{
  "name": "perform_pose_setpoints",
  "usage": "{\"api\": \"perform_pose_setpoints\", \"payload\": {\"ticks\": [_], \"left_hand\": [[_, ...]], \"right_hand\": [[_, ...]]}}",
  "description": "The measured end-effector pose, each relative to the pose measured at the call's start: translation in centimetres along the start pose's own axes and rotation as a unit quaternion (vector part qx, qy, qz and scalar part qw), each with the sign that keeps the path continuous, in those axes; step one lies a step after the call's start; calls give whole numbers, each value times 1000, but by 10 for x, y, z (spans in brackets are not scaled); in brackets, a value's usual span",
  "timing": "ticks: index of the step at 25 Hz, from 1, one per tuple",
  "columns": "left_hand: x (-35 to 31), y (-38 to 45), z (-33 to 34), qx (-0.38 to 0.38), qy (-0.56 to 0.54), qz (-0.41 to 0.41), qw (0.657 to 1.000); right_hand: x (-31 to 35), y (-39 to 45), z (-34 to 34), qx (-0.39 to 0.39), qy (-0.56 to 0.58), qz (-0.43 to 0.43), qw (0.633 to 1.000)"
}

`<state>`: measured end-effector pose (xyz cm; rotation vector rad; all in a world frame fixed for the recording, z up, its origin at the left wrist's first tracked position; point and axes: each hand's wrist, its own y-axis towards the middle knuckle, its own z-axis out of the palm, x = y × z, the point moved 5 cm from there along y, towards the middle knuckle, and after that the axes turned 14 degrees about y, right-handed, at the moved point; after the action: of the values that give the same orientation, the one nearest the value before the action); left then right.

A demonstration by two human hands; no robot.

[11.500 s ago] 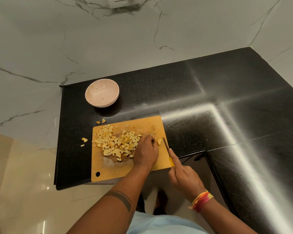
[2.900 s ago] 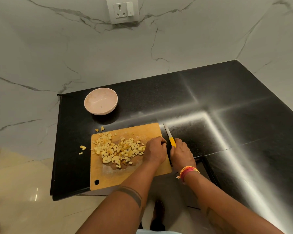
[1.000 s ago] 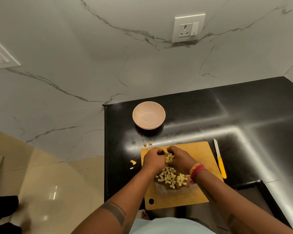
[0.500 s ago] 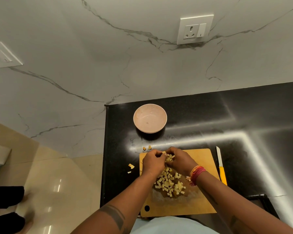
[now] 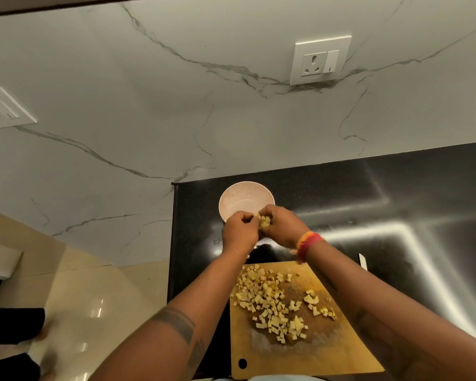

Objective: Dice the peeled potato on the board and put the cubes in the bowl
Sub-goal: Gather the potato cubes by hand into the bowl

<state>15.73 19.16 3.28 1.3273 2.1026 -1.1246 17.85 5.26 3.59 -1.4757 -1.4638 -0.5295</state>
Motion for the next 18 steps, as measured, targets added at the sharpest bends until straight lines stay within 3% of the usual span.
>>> {"api": "perform_pose_setpoints", "payload": {"ticks": [3, 6, 8, 12, 18], "left_hand": [[-16, 32, -13, 3, -16, -33, 999], [-18, 49, -11, 54, 78, -52, 994], [-14, 53, -9, 61, 54, -46, 996], [4, 47, -7, 24, 15, -36, 999], [27, 15, 3, 35, 51, 8, 998]], "right_hand": [[21, 40, -3, 1, -32, 5, 999], [19, 65, 4, 29, -72, 50, 996], [11, 74, 5, 22, -74, 65, 995], [0, 67, -2, -69, 32, 64, 995], [-17, 10, 15, -89, 122, 67, 986]]}}
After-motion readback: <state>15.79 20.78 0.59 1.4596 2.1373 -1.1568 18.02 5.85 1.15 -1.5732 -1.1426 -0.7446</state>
